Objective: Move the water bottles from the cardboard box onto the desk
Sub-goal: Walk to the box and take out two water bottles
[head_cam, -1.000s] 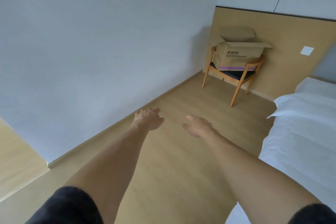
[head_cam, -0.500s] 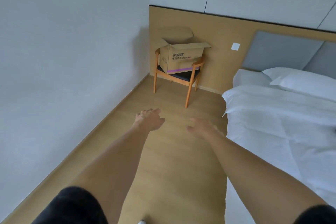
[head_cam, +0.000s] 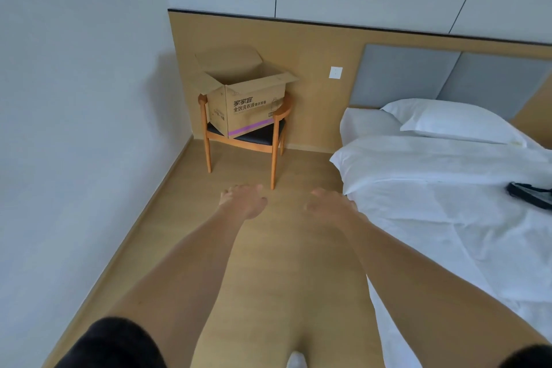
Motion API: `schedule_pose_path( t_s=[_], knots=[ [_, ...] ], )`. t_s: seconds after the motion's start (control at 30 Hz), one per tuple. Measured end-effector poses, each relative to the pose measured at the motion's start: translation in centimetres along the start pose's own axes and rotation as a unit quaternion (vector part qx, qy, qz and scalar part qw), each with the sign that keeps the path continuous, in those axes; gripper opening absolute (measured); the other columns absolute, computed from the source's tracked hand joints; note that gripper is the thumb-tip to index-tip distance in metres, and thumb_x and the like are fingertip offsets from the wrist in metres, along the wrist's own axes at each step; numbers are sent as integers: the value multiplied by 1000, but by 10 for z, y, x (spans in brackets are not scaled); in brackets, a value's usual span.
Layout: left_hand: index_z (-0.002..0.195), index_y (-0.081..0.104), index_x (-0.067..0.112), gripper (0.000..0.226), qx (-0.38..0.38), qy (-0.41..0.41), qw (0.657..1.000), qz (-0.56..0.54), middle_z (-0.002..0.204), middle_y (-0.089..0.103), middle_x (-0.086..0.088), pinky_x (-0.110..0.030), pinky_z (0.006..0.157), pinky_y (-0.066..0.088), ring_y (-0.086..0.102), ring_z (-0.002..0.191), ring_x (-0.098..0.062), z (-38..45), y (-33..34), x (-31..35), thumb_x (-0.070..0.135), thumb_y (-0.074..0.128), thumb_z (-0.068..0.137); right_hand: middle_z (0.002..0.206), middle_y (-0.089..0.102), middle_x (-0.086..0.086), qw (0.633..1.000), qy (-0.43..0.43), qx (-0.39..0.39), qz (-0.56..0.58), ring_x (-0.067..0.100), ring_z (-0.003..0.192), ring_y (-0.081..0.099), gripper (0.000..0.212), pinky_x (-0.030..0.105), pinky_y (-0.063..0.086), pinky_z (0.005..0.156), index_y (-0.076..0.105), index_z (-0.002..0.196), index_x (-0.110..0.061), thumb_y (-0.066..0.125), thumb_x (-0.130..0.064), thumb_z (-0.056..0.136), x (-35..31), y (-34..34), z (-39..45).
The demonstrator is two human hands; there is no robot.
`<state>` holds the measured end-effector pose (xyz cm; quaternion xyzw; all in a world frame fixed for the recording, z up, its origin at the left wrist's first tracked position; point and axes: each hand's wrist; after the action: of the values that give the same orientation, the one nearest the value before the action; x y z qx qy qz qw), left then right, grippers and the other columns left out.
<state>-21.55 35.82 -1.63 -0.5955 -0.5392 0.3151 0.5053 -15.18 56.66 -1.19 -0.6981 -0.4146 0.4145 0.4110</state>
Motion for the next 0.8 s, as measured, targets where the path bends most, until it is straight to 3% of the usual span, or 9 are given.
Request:
schedule_pose_path(
  t_s=[0.23,0.5,0.6,0.7,0.8],
  knots=[
    [150,39,29,50,-3,-2,1000,12,151,47,-9,-51,107,37,45,136,-33,106,-20,2,41,37,102,139,55,4,1000,-6,3,14,29,127,50,53,42,33,87,41,145,-30,44,-47,96,-1,-18,106],
    [152,37,32,54,14,-42,999,-20,155,43,-8,-55,115,30,38,143,-34,256,-79,16,47,42,100,138,56,4,998,-51,-15,25,28,128,51,47,46,38,95,47,138,-26,48,-49,97,-10,-68,264],
    [146,44,29,48,32,-28,999,-25,146,50,-8,-55,110,34,45,136,-33,308,-101,33,47,42,101,144,53,5,998,-58,-11,17,29,132,49,50,48,39,106,44,143,-25,46,-50,99,-7,-97,316],
    [137,52,28,40,40,-12,999,-19,131,58,-6,-50,103,40,54,123,-29,350,-111,48,44,45,101,145,51,7,998,-55,-14,16,30,133,47,54,50,39,106,40,147,-24,45,-51,100,-2,-115,355],
    [142,48,29,45,39,-14,999,-30,134,57,-5,-50,105,40,52,127,-29,394,-123,55,46,47,100,145,52,7,998,-53,-10,24,30,133,47,55,50,39,108,38,148,-25,45,-50,100,-1,-130,394]
  ],
)
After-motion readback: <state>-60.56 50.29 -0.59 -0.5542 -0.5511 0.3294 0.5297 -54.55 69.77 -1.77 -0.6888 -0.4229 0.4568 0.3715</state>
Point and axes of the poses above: each hand's wrist, its own z-axis towards the middle knuckle, its own y-axis out of the palm, x = y × z
